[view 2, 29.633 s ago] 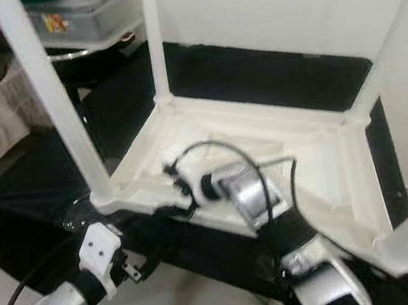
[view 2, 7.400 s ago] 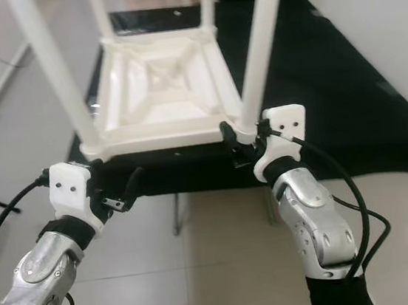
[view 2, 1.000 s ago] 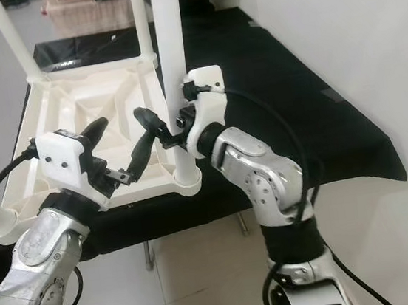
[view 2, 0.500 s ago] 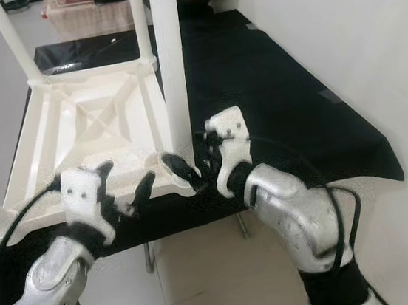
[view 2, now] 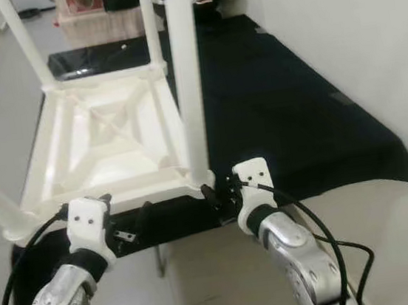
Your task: Building children table
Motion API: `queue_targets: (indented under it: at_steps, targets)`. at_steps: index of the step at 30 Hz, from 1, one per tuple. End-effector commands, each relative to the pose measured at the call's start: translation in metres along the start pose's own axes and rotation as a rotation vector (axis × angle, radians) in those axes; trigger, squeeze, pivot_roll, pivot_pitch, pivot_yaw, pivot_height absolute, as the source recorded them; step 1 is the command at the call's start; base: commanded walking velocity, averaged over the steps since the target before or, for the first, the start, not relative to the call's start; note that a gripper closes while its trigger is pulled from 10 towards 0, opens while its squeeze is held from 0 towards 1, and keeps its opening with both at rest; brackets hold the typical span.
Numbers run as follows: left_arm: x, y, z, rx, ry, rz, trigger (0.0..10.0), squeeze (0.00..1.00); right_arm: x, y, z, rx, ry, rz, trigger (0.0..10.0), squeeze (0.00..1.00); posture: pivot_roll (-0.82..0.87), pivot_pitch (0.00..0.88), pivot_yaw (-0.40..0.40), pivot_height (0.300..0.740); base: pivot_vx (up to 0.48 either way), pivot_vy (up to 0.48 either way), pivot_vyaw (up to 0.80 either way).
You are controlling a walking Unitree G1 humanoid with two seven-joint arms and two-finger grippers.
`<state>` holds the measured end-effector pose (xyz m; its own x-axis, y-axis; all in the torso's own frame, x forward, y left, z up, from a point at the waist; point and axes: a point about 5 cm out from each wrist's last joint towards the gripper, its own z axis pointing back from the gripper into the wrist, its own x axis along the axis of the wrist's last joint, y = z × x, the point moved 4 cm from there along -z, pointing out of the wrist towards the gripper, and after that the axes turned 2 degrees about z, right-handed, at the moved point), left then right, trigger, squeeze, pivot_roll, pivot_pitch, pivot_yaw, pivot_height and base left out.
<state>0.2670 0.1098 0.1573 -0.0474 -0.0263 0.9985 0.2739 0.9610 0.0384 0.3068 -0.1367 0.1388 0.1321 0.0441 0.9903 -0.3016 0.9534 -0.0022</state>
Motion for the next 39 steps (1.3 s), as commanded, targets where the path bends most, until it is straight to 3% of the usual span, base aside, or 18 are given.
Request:
queue_targets:
  at_steps: [1, 9, 15, 21, 24, 28, 33, 34, 35, 38, 39]
  targets:
    - [-0.009, 0.002, 0.007, 0.024, 0.05, -0.033, 10.0, 0.0, -0.005, 0.003, -0.003, -0.006, -0.002, 0.007, 10.0, 0.0, -0.01, 0.122, -0.01, 0.74, 0.0, 0.48, 0.0]
    - [-0.008, -0.001, 0.008, 0.018, 0.053, -0.042, 10.0, 0.0, -0.007, 0.003, -0.004, -0.007, -0.012, 0.02, 10.0, 0.0, -0.01, 0.12, -0.013, 0.74, 0.0, 0.48, 0.0]
    - [-0.009, -0.017, 0.004, -0.086, 0.059, -0.069, 10.0, 0.0, -0.007, 0.004, -0.005, 0.001, -0.017, 0.041, 10.0, 0.0, -0.02, 0.119, -0.017, 0.74, 0.0, 0.0, 0.0]
    - [-0.008, -0.019, 0.004, -0.098, 0.055, -0.07, 10.0, 0.0, -0.005, -0.001, -0.007, -0.025, -0.025, 0.063, 10.0, 0.0, -0.02, 0.119, -0.017, 0.74, 0.0, 0.0, 0.0]
    - [-0.009, -0.023, 0.003, -0.132, 0.061, -0.054, 10.0, 0.0, 0.007, -0.012, -0.009, -0.057, -0.059, 0.068, 10.0, 0.0, -0.02, 0.119, -0.016, 0.74, 0.0, 0.0, 0.0]
    - [-0.01, -0.028, 0.003, -0.175, 0.071, -0.043, 10.0, 0.0, 0.042, -0.022, -0.011, -0.039, -0.163, 0.051, 10.0, 0.0, -0.02, 0.118, -0.013, 0.74, 0.0, 0.0, 0.0]
    - [-0.01, -0.03, 0.002, -0.196, 0.071, -0.049, 10.0, 0.0, 0.063, -0.022, -0.01, 0.005, -0.227, 0.055, 10.0, 0.0, -0.02, 0.117, -0.012, 0.74, 0.0, 0.0, 0.0]
    - [-0.01, -0.031, 0.002, -0.2, 0.067, -0.056, 10.0, 0.0, 0.08, -0.019, -0.009, 0.044, -0.277, 0.063, 10.0, 0.0, -0.02, 0.114, -0.013, 0.74, 0.0, 0.0, 0.0]
    - [-0.01, -0.031, 0.002, -0.2, 0.067, -0.056, 10.0, 0.0, 0.08, -0.019, -0.009, 0.044, -0.277, 0.063, 10.0, 0.0, -0.02, 0.114, -0.013, 0.74, 0.0, 0.0, 0.0]
    - [-0.009, -0.03, 0.002, -0.191, 0.061, -0.069, 10.0, 0.0, 0.123, -0.015, -0.003, 0.095, -0.401, 0.091, 10.0, 0.0, -0.02, 0.113, -0.013, 0.74, 0.0, 0.0, 0.0]
    - [-0.009, -0.03, 0.002, -0.191, 0.061, -0.069, 10.0, 0.0, 0.123, -0.015, -0.003, 0.095, -0.401, 0.091, 10.0, 0.0, -0.02, 0.113, -0.013, 0.74, 0.0, 0.0, 0.0]
